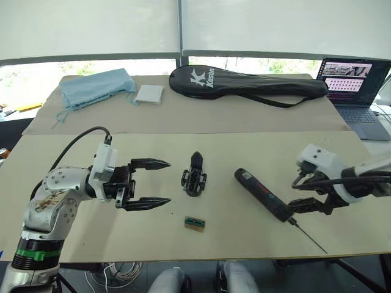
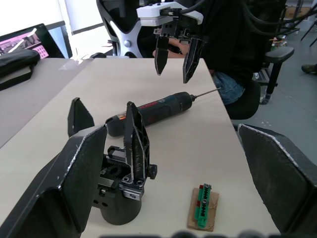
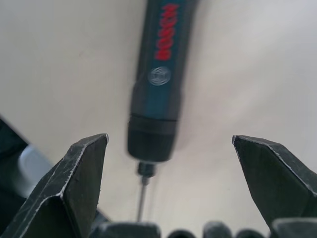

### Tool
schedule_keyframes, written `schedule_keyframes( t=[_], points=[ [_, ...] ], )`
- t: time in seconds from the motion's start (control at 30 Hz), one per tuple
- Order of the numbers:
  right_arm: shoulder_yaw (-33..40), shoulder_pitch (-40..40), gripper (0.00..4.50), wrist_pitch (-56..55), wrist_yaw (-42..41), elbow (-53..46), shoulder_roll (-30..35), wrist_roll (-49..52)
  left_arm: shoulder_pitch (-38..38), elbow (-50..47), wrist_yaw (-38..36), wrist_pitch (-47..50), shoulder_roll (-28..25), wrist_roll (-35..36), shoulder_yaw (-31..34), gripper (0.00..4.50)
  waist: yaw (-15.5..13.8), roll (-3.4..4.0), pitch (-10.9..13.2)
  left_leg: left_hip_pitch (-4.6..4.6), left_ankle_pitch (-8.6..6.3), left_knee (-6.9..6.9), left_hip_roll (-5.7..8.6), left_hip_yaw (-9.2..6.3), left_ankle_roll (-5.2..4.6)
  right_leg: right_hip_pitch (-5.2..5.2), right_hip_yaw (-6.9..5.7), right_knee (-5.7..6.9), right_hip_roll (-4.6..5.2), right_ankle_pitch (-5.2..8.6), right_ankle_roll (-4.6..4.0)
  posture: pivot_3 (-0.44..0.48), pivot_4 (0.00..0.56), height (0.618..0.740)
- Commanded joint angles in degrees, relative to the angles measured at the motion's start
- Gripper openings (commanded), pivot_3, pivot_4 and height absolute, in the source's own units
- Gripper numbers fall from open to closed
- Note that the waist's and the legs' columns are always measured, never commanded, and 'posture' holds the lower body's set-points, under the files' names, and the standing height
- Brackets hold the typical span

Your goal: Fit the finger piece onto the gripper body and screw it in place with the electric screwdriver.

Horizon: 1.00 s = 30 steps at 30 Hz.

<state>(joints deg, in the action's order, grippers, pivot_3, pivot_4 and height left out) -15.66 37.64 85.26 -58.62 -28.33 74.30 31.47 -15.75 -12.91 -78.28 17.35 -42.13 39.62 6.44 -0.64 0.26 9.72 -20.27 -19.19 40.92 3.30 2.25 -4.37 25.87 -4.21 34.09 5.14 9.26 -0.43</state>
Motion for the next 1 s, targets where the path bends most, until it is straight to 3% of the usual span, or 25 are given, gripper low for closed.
schedule_keyframes(
  t=[0.03,0.33,0.9,1.0],
  points=[
    [-6.10,6.56,4.45,6.80,2.14,-0.88,-3.27,1.01,0.68,-2.27,-0.74,-1.04,-0.18,0.26,0.05,4.50,-0.01,-0.06,-0.01,-0.13,0.07,0.06,0.00,0.01,-0.12,0.16,-0.01,0.03,0.00,-0.08,-0.06,0.000,0.150,0.740],
    [-19.73,14.30,4.45,4.08,7.23,6.30,-8.65,-3.71,3.57,-4.09,-2.26,-2.52,-0.75,-0.92,-1.21,4.50,0.02,-0.07,-0.01,-0.31,0.08,0.13,0.06,0.01,-0.13,0.27,-0.11,0.02,0.04,-0.12,-0.06,0.000,0.150,0.740],
    [-28.57,13.73,4.45,-1.78,6.02,12.74,-9.28,-9.28,5.68,-5.95,-0.98,-3.00,-1.00,-1.30,-1.09,4.50,0.15,-0.13,-0.05,-0.27,0.09,0.14,0.05,0.01,-0.12,0.24,-0.15,0.05,0.00,-0.12,-0.05,0.000,0.150,0.740],
    [-28.22,13.29,3.27,-1.47,5.75,14.25,-10.15,-9.55,5.84,-6.09,-0.91,-2.98,-1.01,-1.29,-1.09,4.50,0.12,-0.24,-0.12,-0.25,0.09,0.17,0.05,0.01,-0.12,0.20,-0.15,0.05,0.01,-0.12,-0.05,0.000,0.150,0.740]
  ],
)
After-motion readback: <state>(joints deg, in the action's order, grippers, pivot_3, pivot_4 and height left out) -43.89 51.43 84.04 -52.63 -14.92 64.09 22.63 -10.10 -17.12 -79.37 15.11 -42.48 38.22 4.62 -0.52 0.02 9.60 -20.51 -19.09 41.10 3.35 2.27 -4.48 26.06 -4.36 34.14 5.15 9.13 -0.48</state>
